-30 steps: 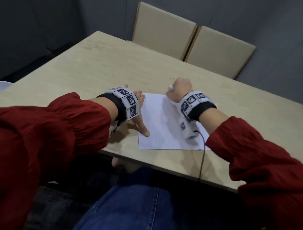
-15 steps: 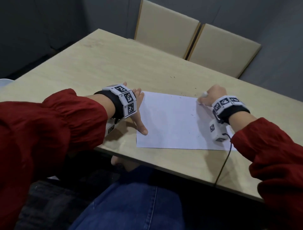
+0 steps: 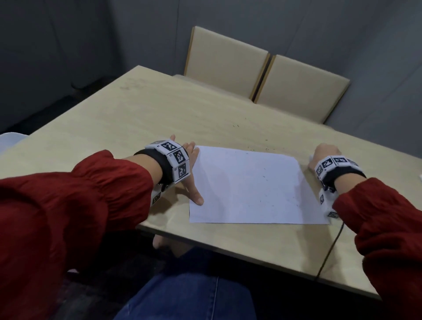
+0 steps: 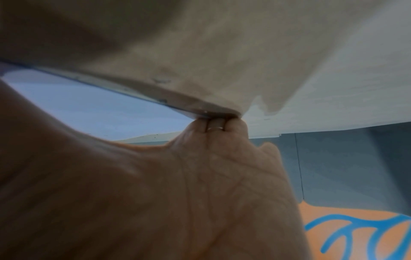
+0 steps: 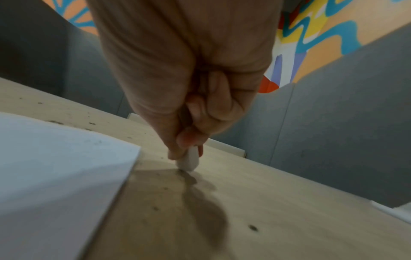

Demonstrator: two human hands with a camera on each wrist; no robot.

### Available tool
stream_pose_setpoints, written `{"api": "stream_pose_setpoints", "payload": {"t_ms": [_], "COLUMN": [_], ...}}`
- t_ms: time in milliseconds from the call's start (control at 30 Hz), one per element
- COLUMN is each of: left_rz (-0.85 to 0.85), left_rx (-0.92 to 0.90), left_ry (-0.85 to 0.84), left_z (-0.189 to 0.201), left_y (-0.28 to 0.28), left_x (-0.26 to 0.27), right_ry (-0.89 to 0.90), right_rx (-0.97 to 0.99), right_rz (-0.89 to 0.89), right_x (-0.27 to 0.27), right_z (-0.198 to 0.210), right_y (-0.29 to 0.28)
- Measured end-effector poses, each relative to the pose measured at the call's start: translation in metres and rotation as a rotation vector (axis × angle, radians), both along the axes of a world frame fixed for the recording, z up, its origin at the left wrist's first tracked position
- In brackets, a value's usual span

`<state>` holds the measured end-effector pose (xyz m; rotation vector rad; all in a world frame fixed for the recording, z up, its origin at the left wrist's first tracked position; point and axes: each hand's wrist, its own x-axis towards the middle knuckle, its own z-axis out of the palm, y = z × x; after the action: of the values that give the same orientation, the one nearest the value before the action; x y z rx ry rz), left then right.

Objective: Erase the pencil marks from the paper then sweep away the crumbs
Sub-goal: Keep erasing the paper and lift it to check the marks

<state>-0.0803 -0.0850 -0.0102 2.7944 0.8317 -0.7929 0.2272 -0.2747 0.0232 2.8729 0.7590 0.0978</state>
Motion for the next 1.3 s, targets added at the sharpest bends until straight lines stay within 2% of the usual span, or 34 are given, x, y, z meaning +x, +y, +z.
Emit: {"api": "stream_pose_setpoints", "payload": {"t_ms": [67,133,267,333,433,600,700,833,1067,1167,1300], "left_rz": [-0.003,0.019,0.052,0.036,0.027,0.107,0.179,0.143,0.092,0.106,0.112], "left_rx": [0.003,-0.004,-0.026,-0.012,-0.034,-0.119,-0.164,-0.164,-0.127,-0.144,-0.125], "left_ry": [0.0,-0.005,-0.062,-0.113,-0.17,-0.317,-0.348,-0.425,-0.33,-0.341,-0.352], "left_z": [-0.001,0.0,-0.003,-0.004,0.005,0.0,-0.004,0.006,0.015,0.014,0.011], "left_y": [0.001,0.001,0.001,0.001,-0.01,-0.013,-0.008,-0.024,-0.035,-0.037,-0.036], "left_x": [0.0,0.001,0.008,0.009,0.003,0.0,-0.001,-0.008,-0.002,0.0,0.003], "right_ry": [0.015,0.114,0.599,0.678,0.575,0.576,0.565,0.571,0.623,0.636,0.495], "right_rx": [0.018,0.126,0.463,0.447,0.368,0.378,0.395,0.453,0.441,0.489,0.524], "right_rz": [-0.059,-0.154,-0.25,-0.235,-0.189,-0.196,-0.223,-0.236,-0.248,-0.241,-0.149], "right_x": [-0.001,0.001,-0.005,-0.016,-0.037,-0.048,-0.052,-0.05,-0.052,-0.055,-0.06], "right_z": [0.003,0.003,-0.006,-0.012,-0.013,-0.006,-0.004,-0.01,-0.003,-0.004,0.004], "right_y": [-0.014,-0.03,-0.047,-0.048,-0.045,-0.047,-0.052,-0.057,-0.057,-0.063,-0.066]}}
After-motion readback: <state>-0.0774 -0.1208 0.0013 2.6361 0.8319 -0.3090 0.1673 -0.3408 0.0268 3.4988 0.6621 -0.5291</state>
